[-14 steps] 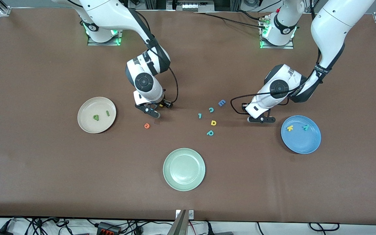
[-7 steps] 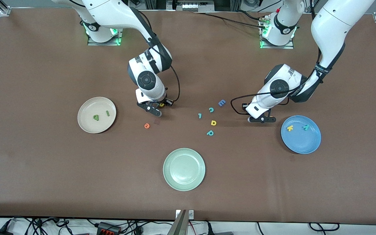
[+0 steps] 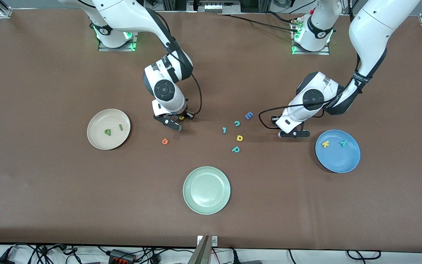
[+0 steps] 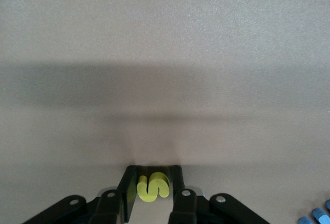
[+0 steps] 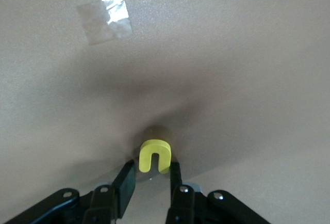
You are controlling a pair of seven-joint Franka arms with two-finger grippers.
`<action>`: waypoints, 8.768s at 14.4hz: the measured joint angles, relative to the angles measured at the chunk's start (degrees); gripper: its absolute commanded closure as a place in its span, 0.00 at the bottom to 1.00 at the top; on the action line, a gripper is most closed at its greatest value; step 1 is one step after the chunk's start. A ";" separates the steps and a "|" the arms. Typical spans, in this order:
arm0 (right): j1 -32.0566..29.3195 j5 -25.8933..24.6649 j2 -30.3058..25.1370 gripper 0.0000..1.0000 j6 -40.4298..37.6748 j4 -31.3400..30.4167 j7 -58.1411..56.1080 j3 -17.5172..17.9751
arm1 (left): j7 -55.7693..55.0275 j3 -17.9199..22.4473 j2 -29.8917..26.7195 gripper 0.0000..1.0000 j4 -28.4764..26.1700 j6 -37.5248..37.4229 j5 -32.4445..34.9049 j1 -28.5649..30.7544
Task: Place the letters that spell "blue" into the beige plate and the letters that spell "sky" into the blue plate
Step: 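Place the s on the blue plate while the right gripper places n, then return the left arm to rest while the right gripper reaches orange e, then grasp the orange e with the right gripper and lift it, then move the orange e over the white plate and release it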
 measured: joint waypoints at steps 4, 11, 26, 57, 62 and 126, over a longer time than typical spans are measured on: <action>0.00 0.00 0.01 0.63 0.49 -0.09 0.00 -0.07 | -0.05 -0.06 0.02 0.64 -0.04 0.01 0.00 -0.03; 0.04 -0.01 0.06 0.61 1.35 -0.18 0.00 -0.54 | -0.06 -0.12 -0.03 0.75 -0.06 -0.93 0.02 -0.03; 0.66 -0.06 0.12 1.00 3.03 -0.19 0.00 -1.22 | 13.46 0.24 -1.31 0.92 15.80 -26.14 0.12 1.49; -12.74 -0.10 -7.17 0.00 -16.39 -3.30 -54.45 -19.20 | 26.67 -8.75 1.69 0.00 52.08 -57.51 -1.58 6.77; -11.11 0.85 -4.72 0.00 -15.53 7.56 -54.43 -17.95 | 30.96 10.56 -9.30 0.00 52.40 -58.20 -13.14 -3.40; 1.59 2.78 3.50 0.92 -20.52 13.97 -54.79 -24.14 | 38.99 30.38 -31.74 0.00 31.71 -47.00 -23.75 -15.54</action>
